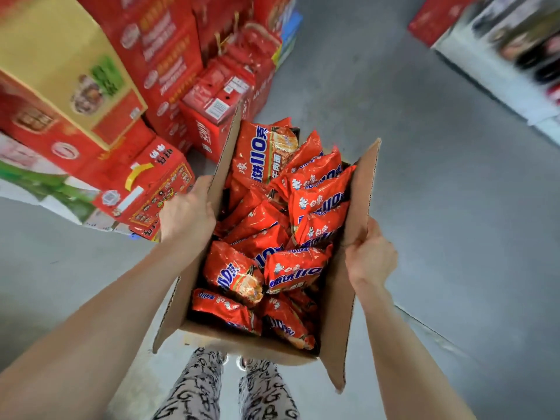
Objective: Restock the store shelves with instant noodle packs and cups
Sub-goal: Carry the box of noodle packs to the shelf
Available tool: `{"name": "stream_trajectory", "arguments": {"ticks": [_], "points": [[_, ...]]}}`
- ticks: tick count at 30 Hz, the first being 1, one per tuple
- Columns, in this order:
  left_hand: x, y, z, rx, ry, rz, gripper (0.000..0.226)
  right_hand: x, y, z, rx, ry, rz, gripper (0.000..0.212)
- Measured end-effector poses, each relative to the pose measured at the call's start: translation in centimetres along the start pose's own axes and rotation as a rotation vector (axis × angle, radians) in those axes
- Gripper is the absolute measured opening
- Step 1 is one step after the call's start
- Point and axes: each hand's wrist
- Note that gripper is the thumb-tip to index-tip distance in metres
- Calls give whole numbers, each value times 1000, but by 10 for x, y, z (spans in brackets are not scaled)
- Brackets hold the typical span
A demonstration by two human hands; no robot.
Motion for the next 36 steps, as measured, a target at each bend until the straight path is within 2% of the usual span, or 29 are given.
{"name": "stream_trajectory", "arguments": {"ticks": [6, 10, 13, 18, 25, 36], "points": [[84, 50, -6, -87, 84, -25, 50, 105, -24, -3, 19, 110, 23, 29], [119, 91, 3, -104, 103, -23, 51, 144, -25, 18, -17, 148, 27, 45], [134, 130, 20, -116, 121, -2, 50, 165, -20, 48, -10, 179, 56, 48], [139, 201, 60, -113, 130, -8, 50, 190, -1, 122, 16, 201, 90, 44], [137, 299, 108, -82, 119, -7, 54, 233, 25, 227, 34, 200, 88, 26], [131, 447, 255, -91, 80, -28, 53, 292, 15, 416, -25, 227, 67, 40]]}}
Point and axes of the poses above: each hand's wrist, its own z-axis towards the middle knuckle, its own x-axis out of the back of the hand, y = z × x, and after that the axes turned 15 degrees about x, right-handed
